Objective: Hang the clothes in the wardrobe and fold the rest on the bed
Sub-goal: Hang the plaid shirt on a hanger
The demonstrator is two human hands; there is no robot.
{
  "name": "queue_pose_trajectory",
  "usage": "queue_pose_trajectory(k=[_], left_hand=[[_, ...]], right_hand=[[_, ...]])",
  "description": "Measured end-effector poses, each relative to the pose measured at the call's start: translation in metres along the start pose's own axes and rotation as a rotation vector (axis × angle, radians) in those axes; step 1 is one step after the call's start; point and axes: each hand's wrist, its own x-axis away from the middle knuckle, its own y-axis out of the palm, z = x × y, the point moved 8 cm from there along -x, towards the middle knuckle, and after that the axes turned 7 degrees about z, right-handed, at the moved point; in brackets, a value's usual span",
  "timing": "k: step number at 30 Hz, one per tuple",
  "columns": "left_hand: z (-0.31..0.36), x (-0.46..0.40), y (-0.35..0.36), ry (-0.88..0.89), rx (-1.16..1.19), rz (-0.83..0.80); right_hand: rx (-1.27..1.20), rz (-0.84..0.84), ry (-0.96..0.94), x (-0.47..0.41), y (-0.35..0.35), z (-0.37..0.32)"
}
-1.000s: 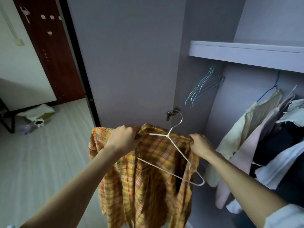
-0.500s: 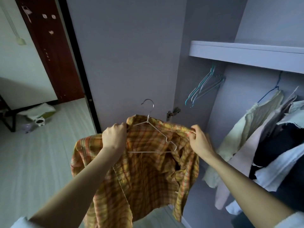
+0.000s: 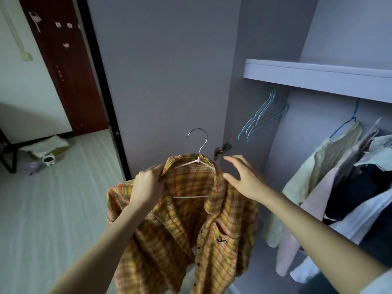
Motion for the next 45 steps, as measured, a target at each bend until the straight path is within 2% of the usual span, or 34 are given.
queue_pose_trajectory(k=[2, 3, 6, 8, 10, 13, 17, 23, 27, 29, 31, 34, 35, 39, 43, 45], left_hand=[[0.002, -0.001, -0.002, 0.025, 0.014, -0.003], [0.003, -0.003, -0.002, 0.037, 0.028, -0.009], [0.006, -0.006, 0.000, 0.065, 0.050, -0.124], [0.005, -0.004, 0.004, 0.103, -0.035, -0.216], [0.003, -0.003, -0.001, 0.138, -0.180, -0.194], [-0.004, -0.006, -0.018, -0.008, -0.236, -0.086], [-0.003, -0.011, -0.022, -0.072, -0.343, -0.063], [0.006, 0.005, 0.000, 0.067, -0.314, -0.290], [0.038, 0.010, 0.002, 0.198, -0.219, -0.150], [0.048, 0.019, 0.020, 0.214, -0.141, -0.258], [0.045, 0.028, 0.032, 0.198, -0.176, -0.349], [0.042, 0.015, 0.008, 0.159, -0.105, -0.129], [0.041, 0.011, 0.004, 0.152, -0.091, -0.100], [0.031, -0.003, 0.024, 0.085, -0.019, -0.275], [0.016, -0.014, 0.025, -0.053, 0.205, -0.182], [0.013, -0.015, 0.025, -0.061, 0.244, -0.141]], right_hand=[[-0.005, -0.152, 0.010, -0.001, 0.014, -0.011], [-0.035, -0.148, -0.006, -0.001, 0.017, -0.016], [-0.121, 0.094, -0.048, 0.004, 0.003, -0.028], [-0.057, 0.253, -0.072, 0.010, -0.007, -0.034], [0.010, 0.397, -0.167, 0.015, -0.019, -0.047], [0.158, 0.503, -0.389, 0.021, -0.029, -0.067], [0.247, 0.473, -0.434, 0.021, -0.030, -0.070], [0.135, 0.491, -0.276, 0.024, -0.031, -0.052], [0.126, 0.487, -0.251, 0.025, -0.032, -0.054], [0.115, 0.499, -0.241, 0.025, -0.033, -0.052], [0.098, 0.505, -0.222, 0.026, -0.036, -0.048], [0.072, 0.499, -0.224, 0.031, -0.039, -0.044], [0.060, 0.496, -0.228, 0.031, -0.040, -0.044], [-0.004, 0.465, -0.266, 0.026, -0.045, -0.053], [-0.130, 0.366, -0.253, 0.023, -0.053, -0.043], [-0.059, 0.274, -0.186, 0.026, -0.055, -0.021]])
